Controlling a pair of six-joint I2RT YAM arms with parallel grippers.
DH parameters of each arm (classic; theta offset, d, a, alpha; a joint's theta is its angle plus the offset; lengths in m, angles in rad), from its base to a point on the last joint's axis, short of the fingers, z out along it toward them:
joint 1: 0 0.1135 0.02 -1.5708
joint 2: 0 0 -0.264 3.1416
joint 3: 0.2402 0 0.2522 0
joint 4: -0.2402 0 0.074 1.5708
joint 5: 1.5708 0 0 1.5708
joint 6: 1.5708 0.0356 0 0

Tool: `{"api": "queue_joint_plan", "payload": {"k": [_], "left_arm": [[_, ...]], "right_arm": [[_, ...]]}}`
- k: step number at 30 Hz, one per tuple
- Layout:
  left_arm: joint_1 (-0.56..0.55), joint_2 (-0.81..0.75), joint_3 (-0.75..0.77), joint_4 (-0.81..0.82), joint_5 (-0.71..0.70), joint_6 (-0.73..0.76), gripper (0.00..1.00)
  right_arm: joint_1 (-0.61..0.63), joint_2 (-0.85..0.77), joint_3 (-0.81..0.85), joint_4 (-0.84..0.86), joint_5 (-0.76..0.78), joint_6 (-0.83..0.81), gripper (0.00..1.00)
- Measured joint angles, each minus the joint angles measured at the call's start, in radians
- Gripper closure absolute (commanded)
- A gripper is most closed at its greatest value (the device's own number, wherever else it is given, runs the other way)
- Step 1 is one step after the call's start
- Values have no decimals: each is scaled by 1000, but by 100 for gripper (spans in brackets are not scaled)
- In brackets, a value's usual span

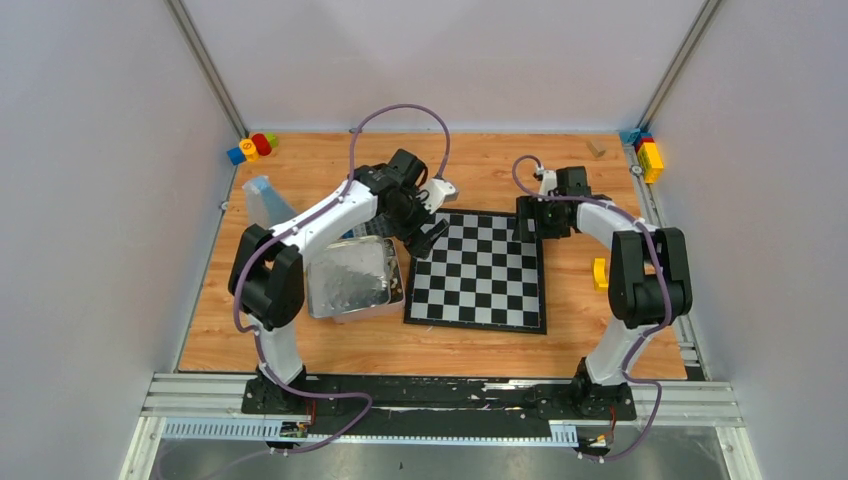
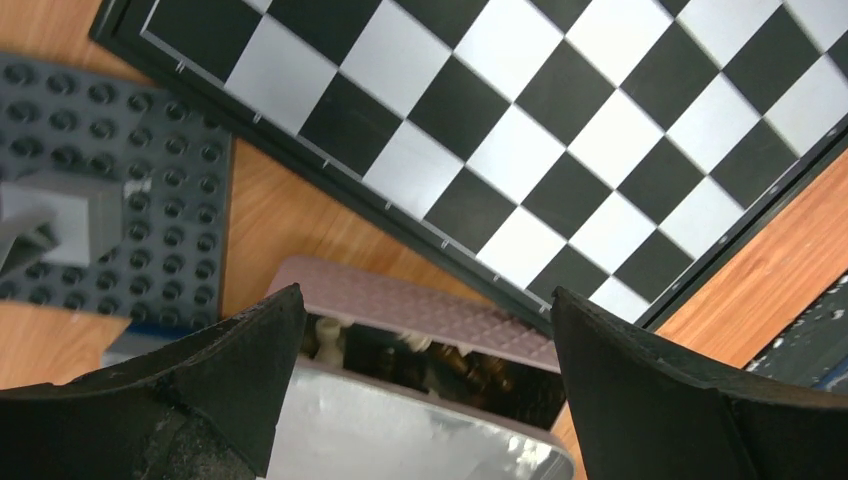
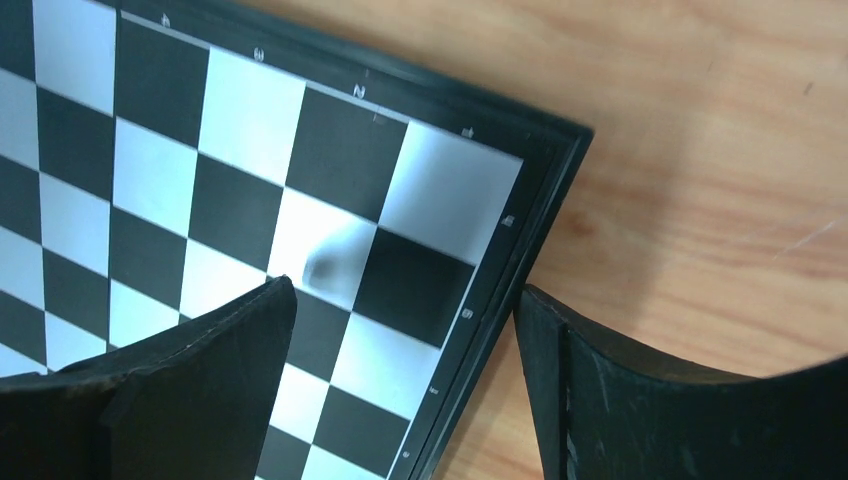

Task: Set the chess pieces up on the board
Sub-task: Adjust the chessboard at the center of the board, then move the distractor to the center of the board.

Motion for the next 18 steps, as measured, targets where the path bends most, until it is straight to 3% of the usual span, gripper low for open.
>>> {"api": "queue_joint_plan", "payload": {"k": [8,18], "left_arm": [[43,-134,-108,18,-171,13,1],[130,-130,-61,111,-394,5,0]], "right_arm": [[1,78,178,-35,2,-30,19],[1,78,221,-62,13,-35,19]]}}
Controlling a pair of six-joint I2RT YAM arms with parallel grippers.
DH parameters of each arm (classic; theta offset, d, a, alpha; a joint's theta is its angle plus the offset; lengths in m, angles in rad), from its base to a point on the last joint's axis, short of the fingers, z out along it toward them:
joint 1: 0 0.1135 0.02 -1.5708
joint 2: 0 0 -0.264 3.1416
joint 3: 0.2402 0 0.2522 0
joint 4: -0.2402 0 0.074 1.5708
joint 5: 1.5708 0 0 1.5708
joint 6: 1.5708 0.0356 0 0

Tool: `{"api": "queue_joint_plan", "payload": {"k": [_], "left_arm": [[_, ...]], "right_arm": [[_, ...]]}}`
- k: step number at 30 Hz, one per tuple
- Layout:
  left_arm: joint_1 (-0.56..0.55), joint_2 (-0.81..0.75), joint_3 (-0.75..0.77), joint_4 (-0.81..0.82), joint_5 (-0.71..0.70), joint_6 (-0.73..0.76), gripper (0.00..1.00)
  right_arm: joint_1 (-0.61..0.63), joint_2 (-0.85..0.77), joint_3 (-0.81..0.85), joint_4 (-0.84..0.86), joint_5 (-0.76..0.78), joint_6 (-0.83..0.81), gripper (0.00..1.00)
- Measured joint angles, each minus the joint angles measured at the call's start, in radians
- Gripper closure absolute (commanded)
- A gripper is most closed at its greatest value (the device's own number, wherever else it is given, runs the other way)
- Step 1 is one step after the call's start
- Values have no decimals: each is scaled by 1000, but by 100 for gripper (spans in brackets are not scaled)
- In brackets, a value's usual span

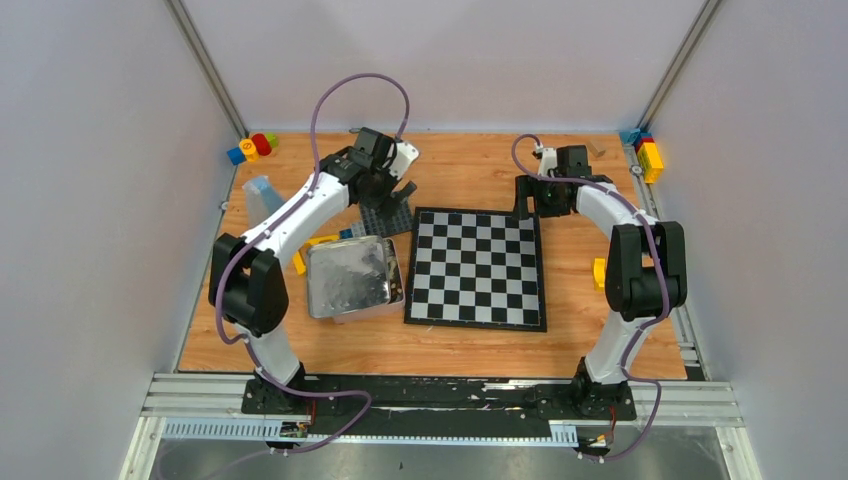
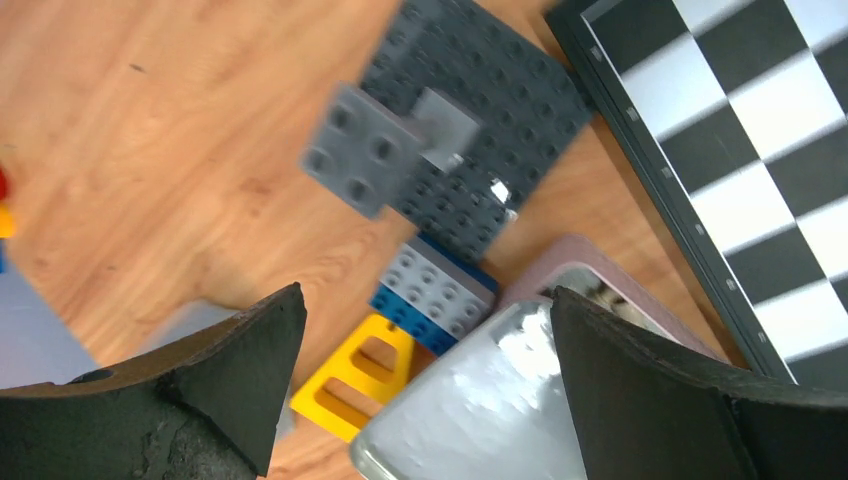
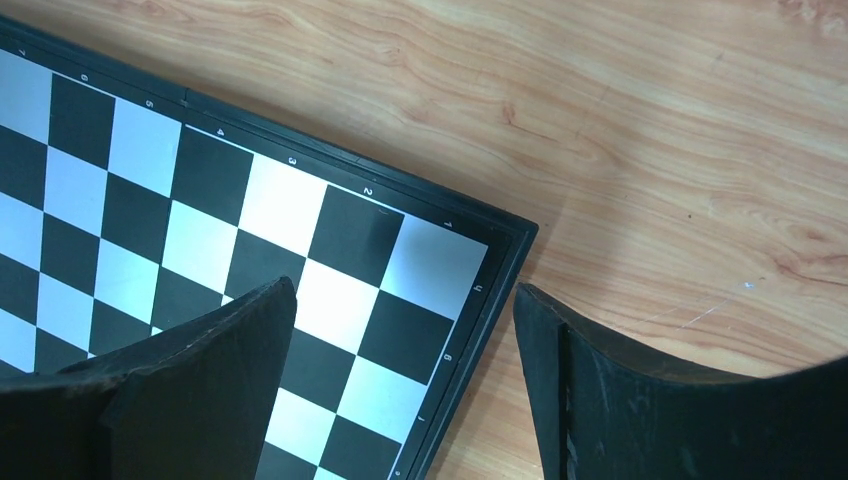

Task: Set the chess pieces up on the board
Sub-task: Move the distractor to the center of the board.

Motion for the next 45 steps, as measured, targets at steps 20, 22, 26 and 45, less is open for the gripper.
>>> {"api": "queue_joint_plan", "payload": {"k": [20,22,26,45], "left_arm": [[62,288,264,23,0,-66,50],[67,288,276,16,-1,-73,56],[83,288,280,14,-3,-83,68],[277,423,486,8,-60,-74,63]], "right_arm": [[0,-41,-9,-33,6,-5,19],[0,-42,-9,-32,6,-5,19],[0,-47,-9,-33,5,-5,19],[0,-64,-21,-42,5,-22,19]]}}
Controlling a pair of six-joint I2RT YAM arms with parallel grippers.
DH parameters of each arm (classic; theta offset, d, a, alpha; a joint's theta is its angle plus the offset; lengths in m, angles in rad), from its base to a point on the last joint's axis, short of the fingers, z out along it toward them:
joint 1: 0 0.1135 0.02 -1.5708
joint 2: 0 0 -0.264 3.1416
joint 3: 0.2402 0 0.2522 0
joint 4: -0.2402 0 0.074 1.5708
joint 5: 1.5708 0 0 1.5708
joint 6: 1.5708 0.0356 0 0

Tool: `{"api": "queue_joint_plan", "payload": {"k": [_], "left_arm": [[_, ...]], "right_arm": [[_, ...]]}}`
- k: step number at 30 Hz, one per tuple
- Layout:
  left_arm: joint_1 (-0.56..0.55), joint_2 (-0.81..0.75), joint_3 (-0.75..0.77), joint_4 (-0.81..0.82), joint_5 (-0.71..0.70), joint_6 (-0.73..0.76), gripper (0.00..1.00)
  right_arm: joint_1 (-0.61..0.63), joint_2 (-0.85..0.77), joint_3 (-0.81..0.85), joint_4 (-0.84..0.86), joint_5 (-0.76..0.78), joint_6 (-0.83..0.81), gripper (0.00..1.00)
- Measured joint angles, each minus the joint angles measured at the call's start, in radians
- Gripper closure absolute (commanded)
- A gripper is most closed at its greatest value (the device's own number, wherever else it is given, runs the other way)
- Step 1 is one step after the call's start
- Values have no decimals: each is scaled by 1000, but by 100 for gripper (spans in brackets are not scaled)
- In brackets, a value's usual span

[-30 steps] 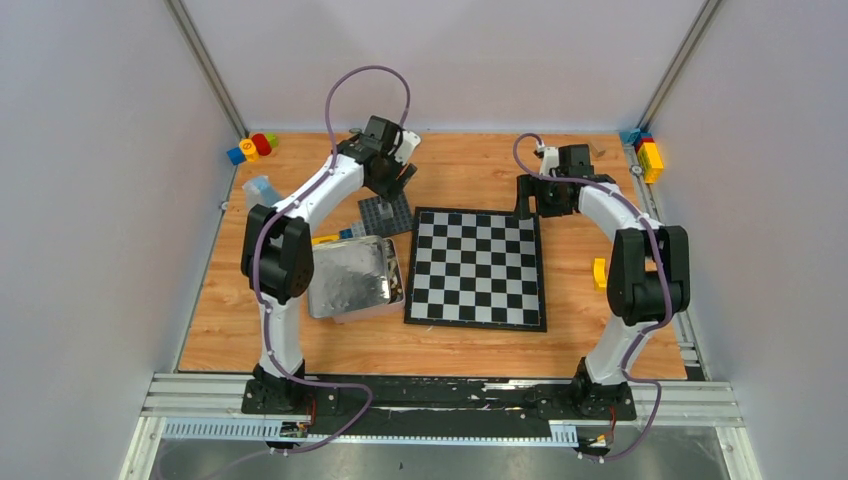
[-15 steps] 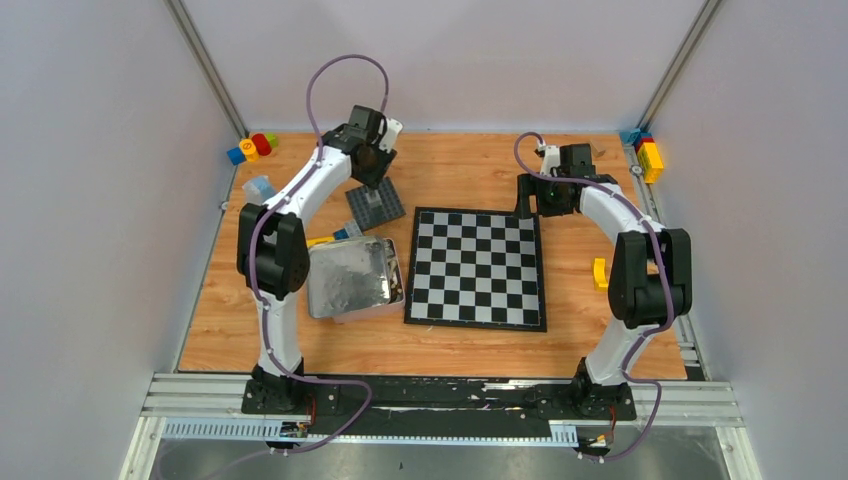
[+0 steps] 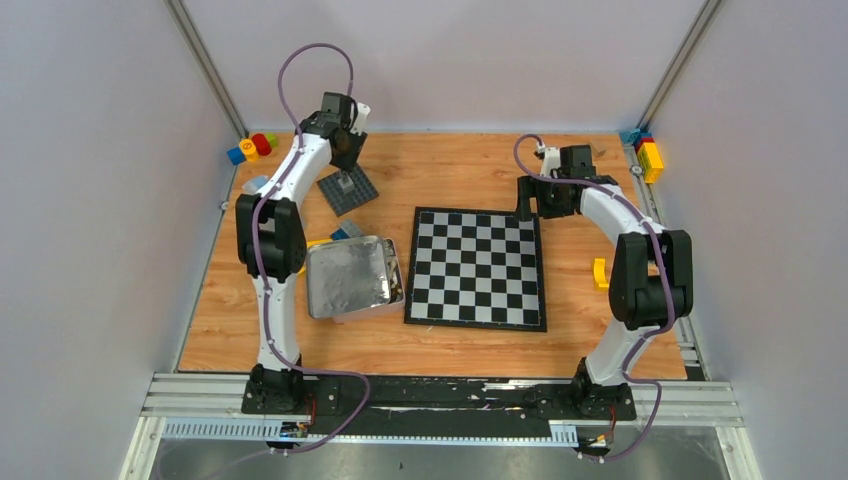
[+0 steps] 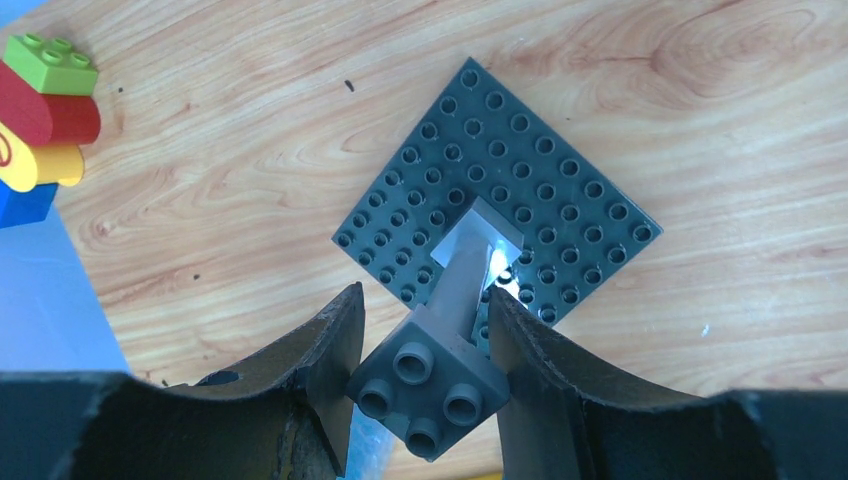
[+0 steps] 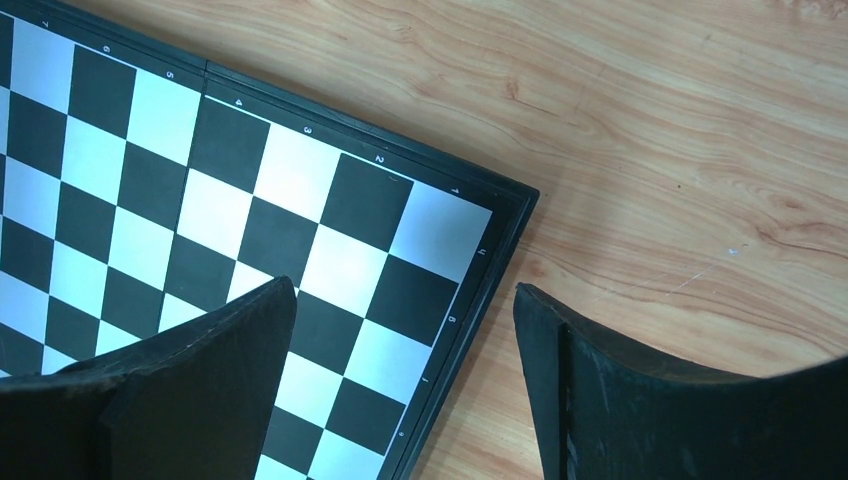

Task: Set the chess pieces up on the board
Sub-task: Move the distractor to the center of the board, then pick up the lid from the storage box.

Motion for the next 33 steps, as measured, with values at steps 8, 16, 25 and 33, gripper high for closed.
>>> {"api": "queue_joint_plan", "payload": {"k": [8,16,25,33], "left_arm": [[24,51,73,-24,9,1,16],[34,-18,31,-38,16,19,0],[43,-489,-369,-152,75,56,10],[44,-607,-679,-273,154,56,25]], "right_arm": [[10,-17,0,-34,-23,-19,19],[94,-64,16,-48,-48,-53,19],[139,-76,27,-51,-68,-62,19],[151,-105,5,-49,-66,-71,19]]}}
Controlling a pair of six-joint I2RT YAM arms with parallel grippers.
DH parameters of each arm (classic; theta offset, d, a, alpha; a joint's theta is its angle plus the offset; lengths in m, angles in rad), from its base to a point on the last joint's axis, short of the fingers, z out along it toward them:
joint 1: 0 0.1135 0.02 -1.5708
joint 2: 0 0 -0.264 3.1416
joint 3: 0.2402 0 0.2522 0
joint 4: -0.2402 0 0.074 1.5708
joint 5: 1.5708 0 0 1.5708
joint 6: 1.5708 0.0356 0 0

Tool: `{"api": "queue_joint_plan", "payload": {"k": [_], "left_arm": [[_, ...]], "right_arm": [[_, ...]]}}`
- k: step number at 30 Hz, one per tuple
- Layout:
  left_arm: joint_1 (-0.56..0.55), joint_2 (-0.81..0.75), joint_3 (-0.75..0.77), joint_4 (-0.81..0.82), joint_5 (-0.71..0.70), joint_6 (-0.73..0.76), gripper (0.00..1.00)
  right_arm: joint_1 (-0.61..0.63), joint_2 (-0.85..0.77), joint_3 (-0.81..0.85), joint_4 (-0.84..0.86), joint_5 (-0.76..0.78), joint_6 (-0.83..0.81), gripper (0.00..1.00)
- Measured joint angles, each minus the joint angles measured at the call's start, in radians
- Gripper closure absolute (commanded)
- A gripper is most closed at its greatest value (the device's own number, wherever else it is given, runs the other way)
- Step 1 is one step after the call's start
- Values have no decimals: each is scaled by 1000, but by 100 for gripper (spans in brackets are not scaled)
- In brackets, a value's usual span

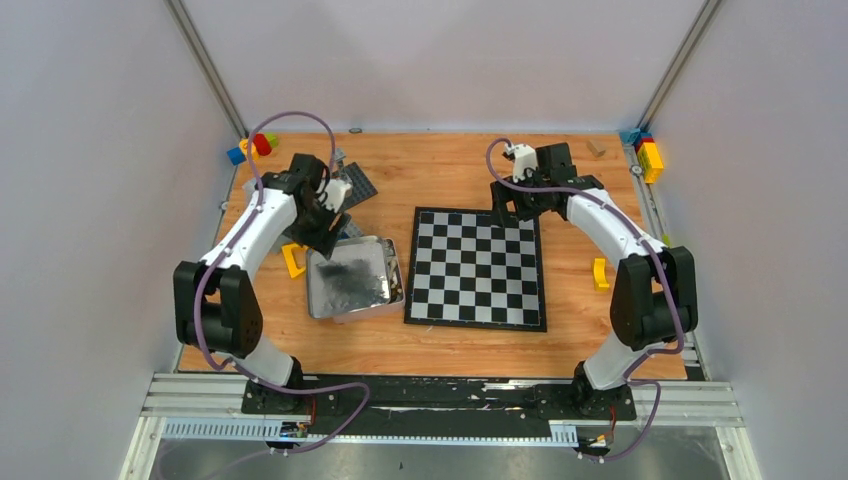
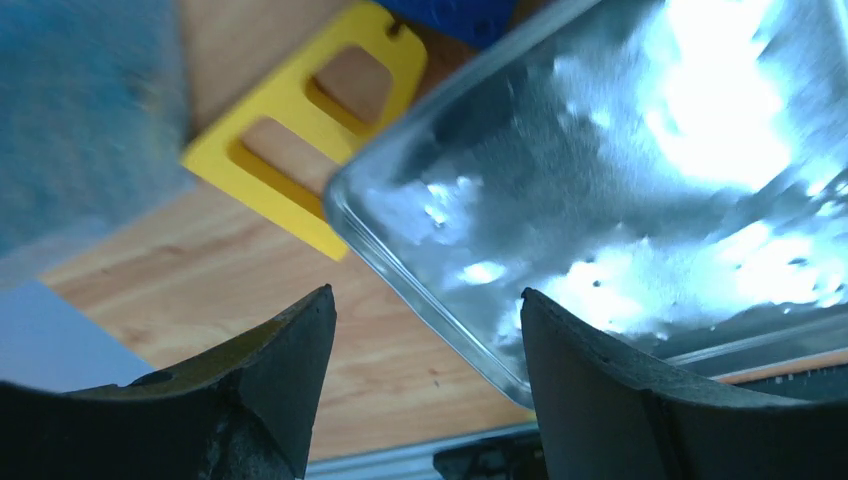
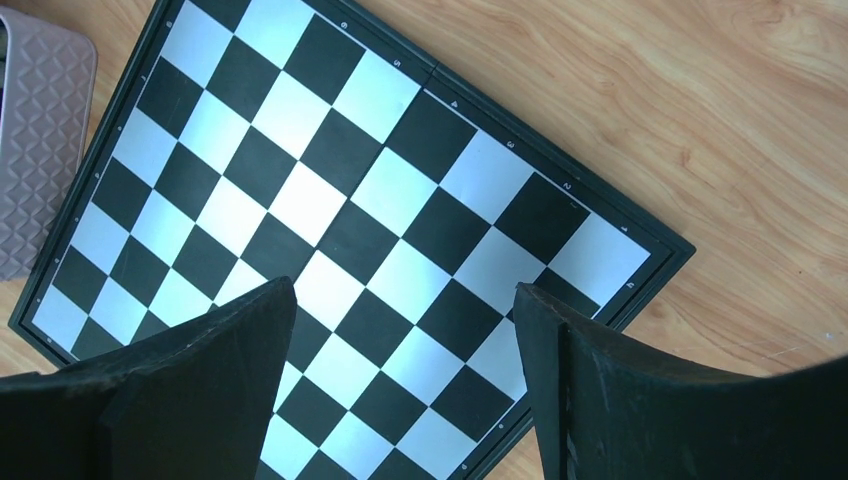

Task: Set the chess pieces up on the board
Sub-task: Pick up the lid from the storage box.

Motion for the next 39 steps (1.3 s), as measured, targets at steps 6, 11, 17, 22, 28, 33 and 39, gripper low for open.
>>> {"api": "queue_joint_plan", "payload": {"k": [6,11,17,22,28,33,39], "left_arm": [[9,66,-105,-28,19,4,31],[37,84,-122,-21,23,3,31],[66,80,-132,-9,41,3,30],[85,66,-142,-8,45,3,26],[111,6,-148,-8,44,8,25],[136,-6,-175,8,30,26,26],[218,3,-196,12,52,32,33]], "right_arm": [[13,-33,-36,1,0,0,19],[21,-47,-61,3,1,0,19],[29,-47,-74,7,6,-1,19],[37,-47,-74,8,8,-2,19],[47,-47,-74,8,8,-7,19],[54,-47,-74,8,8,-8,19],[65,-47,-78,9,10,-12,19]]}}
